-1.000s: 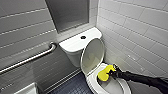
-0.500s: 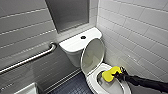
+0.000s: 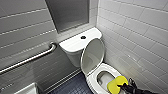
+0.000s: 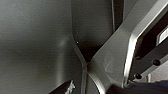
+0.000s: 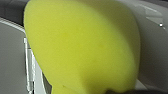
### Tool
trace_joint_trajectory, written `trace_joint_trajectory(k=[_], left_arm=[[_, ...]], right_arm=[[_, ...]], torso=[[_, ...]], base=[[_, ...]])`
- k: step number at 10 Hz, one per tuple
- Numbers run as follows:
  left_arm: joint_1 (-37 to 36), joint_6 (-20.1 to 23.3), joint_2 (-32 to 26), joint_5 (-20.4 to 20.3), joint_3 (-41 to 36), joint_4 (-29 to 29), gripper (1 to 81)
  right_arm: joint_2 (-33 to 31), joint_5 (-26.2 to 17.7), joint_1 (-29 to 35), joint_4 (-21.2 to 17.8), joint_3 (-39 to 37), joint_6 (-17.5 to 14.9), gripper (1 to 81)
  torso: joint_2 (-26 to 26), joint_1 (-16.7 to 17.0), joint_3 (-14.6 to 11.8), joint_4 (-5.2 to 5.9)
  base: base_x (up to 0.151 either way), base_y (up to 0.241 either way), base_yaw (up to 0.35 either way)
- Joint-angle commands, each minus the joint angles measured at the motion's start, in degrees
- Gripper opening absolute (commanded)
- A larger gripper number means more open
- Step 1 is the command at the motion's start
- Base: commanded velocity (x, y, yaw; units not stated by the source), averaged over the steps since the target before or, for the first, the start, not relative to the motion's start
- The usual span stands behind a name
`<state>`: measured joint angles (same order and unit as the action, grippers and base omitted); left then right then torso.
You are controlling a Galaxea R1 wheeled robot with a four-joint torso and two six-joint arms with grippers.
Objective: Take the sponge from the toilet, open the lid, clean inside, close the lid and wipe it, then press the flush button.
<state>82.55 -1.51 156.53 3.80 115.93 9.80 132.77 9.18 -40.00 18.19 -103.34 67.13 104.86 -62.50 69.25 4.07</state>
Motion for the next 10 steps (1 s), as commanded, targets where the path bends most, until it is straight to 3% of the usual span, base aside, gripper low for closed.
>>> trace_joint_trajectory(k=[1,5,10], left_arm=[[0.7,0.4,-0.5,4.6,-1.0,0.3,81.1],[0.8,0.6,-0.5,4.5,-1.0,0.3,81.1],[0.7,0.6,-0.5,4.5,-1.0,0.3,81.1]], right_arm=[[-8.7,2.9,-0.4,-2.0,6.7,0.6,1.0],[-16.4,9.4,-9.1,-2.5,12.6,0.5,1.0],[-15.3,9.0,-18.0,-2.3,14.8,-2.7,1.0]], torso=[[0.0,0.0,0.0,0.00],[0.0,0.0,0.0,0.00],[0.0,0.0,0.0,0.00]], base=[[0.000,0.000,0.000],[0.000,0.000,0.000],[0.000,0.000,0.000]])
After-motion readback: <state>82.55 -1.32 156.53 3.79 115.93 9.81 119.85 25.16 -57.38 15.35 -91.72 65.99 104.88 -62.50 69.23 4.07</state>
